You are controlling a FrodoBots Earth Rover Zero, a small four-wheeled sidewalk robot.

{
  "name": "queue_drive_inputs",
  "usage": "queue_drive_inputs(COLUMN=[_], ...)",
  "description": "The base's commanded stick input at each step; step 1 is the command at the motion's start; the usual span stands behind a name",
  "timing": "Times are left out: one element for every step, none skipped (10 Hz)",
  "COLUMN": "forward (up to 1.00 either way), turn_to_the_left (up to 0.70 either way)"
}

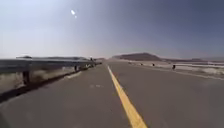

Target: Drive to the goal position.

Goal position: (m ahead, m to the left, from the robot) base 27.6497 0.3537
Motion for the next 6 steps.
queue_drive_inputs(forward=[0.50,0.50,0.50,0.50,0.50,0.50], turn_to_the_left=[0.00,0.00,0.00,0.00,0.00,0.00])
